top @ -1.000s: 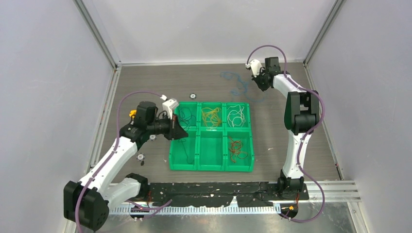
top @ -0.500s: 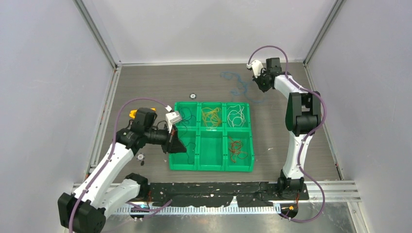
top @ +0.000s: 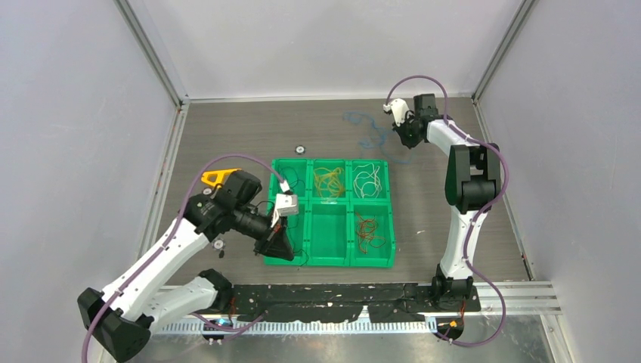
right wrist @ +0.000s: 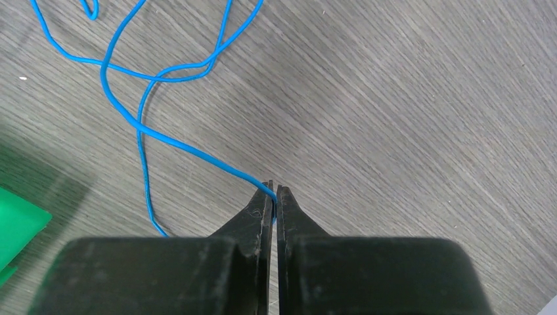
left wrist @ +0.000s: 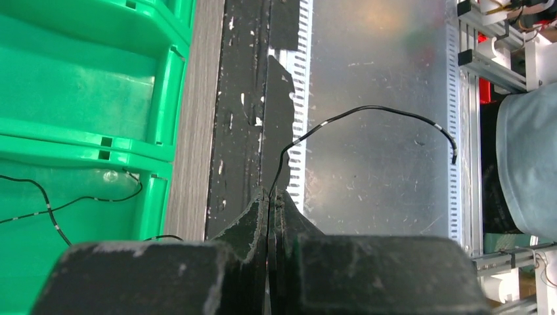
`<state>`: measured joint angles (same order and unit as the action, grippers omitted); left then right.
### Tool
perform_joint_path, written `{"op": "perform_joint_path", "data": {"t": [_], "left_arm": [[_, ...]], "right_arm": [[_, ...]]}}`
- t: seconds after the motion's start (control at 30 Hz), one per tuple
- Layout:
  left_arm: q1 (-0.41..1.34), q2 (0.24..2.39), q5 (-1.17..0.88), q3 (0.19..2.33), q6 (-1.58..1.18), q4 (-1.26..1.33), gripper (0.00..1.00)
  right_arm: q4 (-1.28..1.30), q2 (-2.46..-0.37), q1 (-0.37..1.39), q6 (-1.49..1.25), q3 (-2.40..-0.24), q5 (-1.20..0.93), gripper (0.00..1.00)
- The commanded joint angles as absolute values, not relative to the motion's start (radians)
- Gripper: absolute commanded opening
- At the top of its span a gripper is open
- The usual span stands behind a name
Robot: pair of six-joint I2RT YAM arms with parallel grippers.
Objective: Untangle the cables
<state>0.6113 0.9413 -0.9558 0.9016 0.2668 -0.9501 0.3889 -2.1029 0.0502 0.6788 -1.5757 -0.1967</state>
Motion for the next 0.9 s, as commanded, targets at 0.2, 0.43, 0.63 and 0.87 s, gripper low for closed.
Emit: {"op": "perform_joint_path", "data": {"t": [0.2, 0.43, 0.63, 0.87], "left_arm": [[0.566, 1.132, -1.031, 0.966, 0.367, -1.066, 0.00], [0.559, 1.326, -1.057, 0.978, 0.408, -1.094, 0.00], [0.482, 1.356, -0.906, 1.043, 0.328, -0.899, 0.00], [0.407, 1.370, -0.600, 1.039, 0.361, -0.664, 0.00]], "right_arm": [[0.351, -2.005, 0.047, 0.650, -1.534, -0.215, 0.05], [0.346, -1.995, 0.048, 0.663, -1.514, -0.210, 0.05], [0.348, -2.002, 0.047, 0.660, -1.524, -0.210, 0.05], [0.349, -2.005, 0.045, 0.660, -1.526, -0.210, 0.05]]}}
